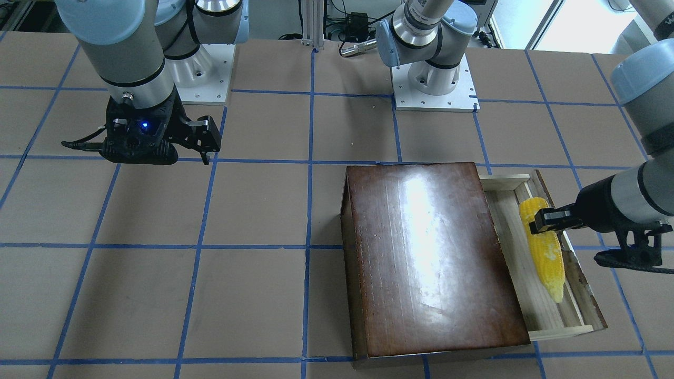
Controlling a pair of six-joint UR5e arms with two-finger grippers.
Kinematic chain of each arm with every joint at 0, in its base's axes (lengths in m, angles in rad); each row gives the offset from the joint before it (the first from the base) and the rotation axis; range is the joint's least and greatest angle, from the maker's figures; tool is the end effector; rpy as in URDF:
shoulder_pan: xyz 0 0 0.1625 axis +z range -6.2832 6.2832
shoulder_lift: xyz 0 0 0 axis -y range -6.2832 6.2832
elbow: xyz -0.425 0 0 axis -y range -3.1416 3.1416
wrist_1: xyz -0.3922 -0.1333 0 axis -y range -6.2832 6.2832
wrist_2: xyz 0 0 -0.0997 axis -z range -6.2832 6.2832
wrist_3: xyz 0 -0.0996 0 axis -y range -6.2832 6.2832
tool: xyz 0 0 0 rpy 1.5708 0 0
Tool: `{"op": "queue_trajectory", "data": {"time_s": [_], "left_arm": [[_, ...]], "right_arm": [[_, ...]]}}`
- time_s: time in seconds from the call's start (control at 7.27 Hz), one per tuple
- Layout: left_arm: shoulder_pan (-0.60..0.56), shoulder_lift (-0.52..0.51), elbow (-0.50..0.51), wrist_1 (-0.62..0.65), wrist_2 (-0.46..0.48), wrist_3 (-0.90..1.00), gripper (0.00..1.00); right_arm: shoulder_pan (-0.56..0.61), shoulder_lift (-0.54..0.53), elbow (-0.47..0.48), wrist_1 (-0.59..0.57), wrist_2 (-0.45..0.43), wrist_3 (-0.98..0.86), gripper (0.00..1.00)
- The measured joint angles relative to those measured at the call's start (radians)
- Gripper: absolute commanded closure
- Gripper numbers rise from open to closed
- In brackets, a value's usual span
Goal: Open drawer and put corn inside
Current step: 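Lower the corn into the drawer and open the left gripper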
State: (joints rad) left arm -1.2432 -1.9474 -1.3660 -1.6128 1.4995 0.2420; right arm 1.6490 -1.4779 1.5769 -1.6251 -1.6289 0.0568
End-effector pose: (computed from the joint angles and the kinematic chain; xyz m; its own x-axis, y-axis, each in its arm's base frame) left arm 0.0663 -0.6313 0.3724 -0.9875 -0.1038 0.1184 -0.0801 0.9786 0.1893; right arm 0.1681 -0.5133 0.4431 -0.9979 -0.0239 0.0605 -0.0214 0.9989 0.0413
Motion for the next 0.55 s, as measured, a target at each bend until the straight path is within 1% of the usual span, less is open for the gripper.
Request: {"op": "queue_trajectory", "data": {"time_s": [0.14, 0.28, 0.41, 0.55], "left_arm": [[0.0, -0.004, -0.036, 0.049, -0.004, -0.001, 1.0], [0.0, -0.008, -0.065, 0.085, -0.007, -0.001, 0.93], [0.001, -0.014, -0.081, 0.102, -0.007, -0.001, 0.68], [0.001, -0.022, -0.087, 0.109, -0.008, 0.0, 0.04]], "right_arm": [[0.0, 0.0, 0.0, 0.0, 0.0, 0.0, 0.0], [0.0, 0.0, 0.0, 0.0, 0.0, 0.0, 0.0], [0.0, 0.0, 0.0, -0.001, -0.001, 0.0, 0.0], [0.0, 0.0, 0.0, 0.0, -0.001, 0.0, 0.0]]}}
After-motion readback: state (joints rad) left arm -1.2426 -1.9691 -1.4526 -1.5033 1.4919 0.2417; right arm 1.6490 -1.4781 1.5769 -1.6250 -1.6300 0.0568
